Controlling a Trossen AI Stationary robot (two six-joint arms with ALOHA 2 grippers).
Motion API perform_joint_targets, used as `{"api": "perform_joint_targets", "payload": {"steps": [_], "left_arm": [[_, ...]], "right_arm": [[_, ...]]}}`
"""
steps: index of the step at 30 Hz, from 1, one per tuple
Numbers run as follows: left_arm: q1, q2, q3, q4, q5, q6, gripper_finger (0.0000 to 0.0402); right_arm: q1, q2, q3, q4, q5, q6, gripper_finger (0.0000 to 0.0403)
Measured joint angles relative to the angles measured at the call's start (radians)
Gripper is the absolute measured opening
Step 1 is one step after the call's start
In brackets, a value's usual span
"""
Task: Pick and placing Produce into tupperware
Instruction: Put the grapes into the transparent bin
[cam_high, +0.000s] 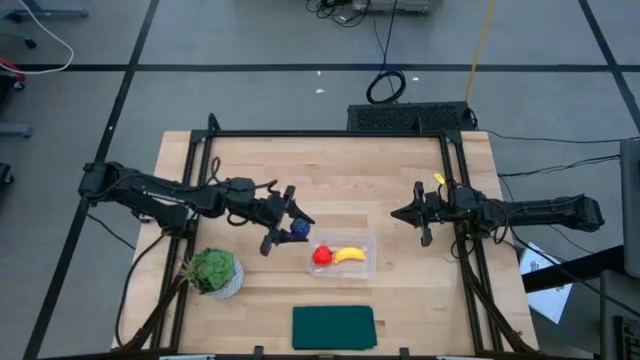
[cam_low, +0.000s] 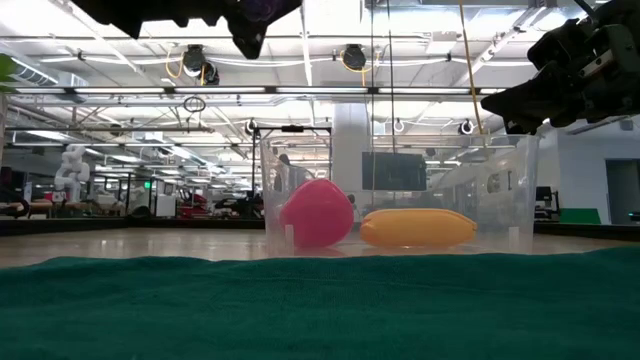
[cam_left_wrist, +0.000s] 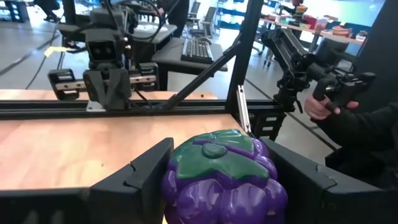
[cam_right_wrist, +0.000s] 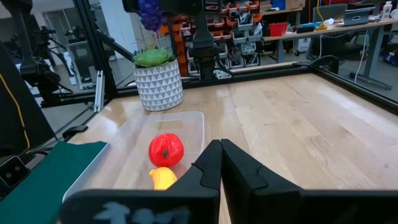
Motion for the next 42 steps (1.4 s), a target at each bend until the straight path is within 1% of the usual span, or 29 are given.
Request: {"api": "perform_joint_targets", "payload": {"steps": [12,18,21,25,32,35,39,42], "left_arm": [[-0.026,0.101,0.066,-0.005,0.000,-0.005,0.0227],[-0.051,0.178,0.124,-0.012,0.000,-0.013,0.0227],[-0.059,0.212,0.177,-0.095,-0.001,-0.008,0.0227],[-0.069,0.262,0.272,-0.243,-0.036,-0.003,0.0227],[-0.075,0.357,0.466,-0.511,-0.051,0.030,0.0227],[-0.088,0.408,0.541,-0.591,-0.051,0.051,0.0227],[-0.095,0.480,0.647,-0.707,-0.050,0.042,0.0227],[-0.093,0.535,0.703,-0.786,-0.051,0.057,0.0227]], "right_arm": [[0.000,0.000,0.000,0.000,0.000,0.000,0.0000],[0.000,0.000,0.000,0.000,0.000,0.000,0.0000],[0.000,0.000,0.000,0.000,0.000,0.000,0.0000],[0.000,0.000,0.000,0.001,0.000,0.000,0.0000],[0.000,0.000,0.000,0.000,0.000,0.000,0.0000],[0.000,0.000,0.000,-0.005,0.000,0.000,0.0000],[0.000,0.000,0.000,-0.009,0.000,-0.004,0.0000],[0.000,0.000,0.000,-0.010,0.000,-0.004,0.0000]]}}
